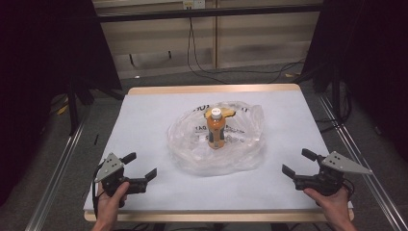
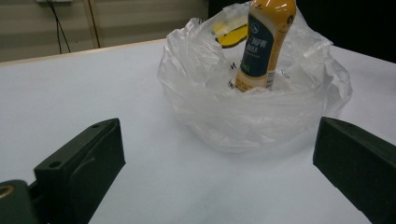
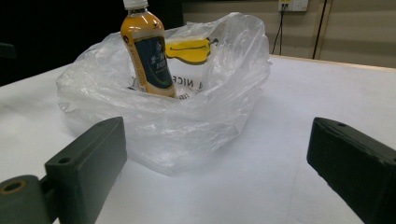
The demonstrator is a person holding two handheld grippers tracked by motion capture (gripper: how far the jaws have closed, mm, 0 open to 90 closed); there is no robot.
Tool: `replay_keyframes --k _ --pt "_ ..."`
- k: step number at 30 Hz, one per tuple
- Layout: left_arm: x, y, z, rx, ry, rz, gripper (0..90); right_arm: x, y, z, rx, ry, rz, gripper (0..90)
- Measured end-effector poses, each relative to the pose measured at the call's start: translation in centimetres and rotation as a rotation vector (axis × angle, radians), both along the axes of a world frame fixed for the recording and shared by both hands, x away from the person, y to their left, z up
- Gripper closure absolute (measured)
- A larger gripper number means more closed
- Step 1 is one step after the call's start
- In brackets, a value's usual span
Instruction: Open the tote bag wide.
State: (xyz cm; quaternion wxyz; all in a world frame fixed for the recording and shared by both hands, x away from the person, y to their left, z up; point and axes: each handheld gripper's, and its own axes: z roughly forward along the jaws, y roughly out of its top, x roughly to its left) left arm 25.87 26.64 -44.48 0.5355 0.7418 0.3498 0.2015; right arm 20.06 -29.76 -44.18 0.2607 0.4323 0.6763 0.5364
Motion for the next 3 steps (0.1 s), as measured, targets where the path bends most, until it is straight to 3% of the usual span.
replay_keyframes --k 1,3 --pt "-0.15 0.24 -0.11 -0.004 -0.008 0.007 2.2 -0.06 0.05 -0.02 -0.020 -0.005 -0.004 3.2" --pt "-0.33 0.41 -0.45 -0.004 0.006 0.019 2.5 -0.20 0.05 -0.04 -0.005 -0.003 -0.002 3.8"
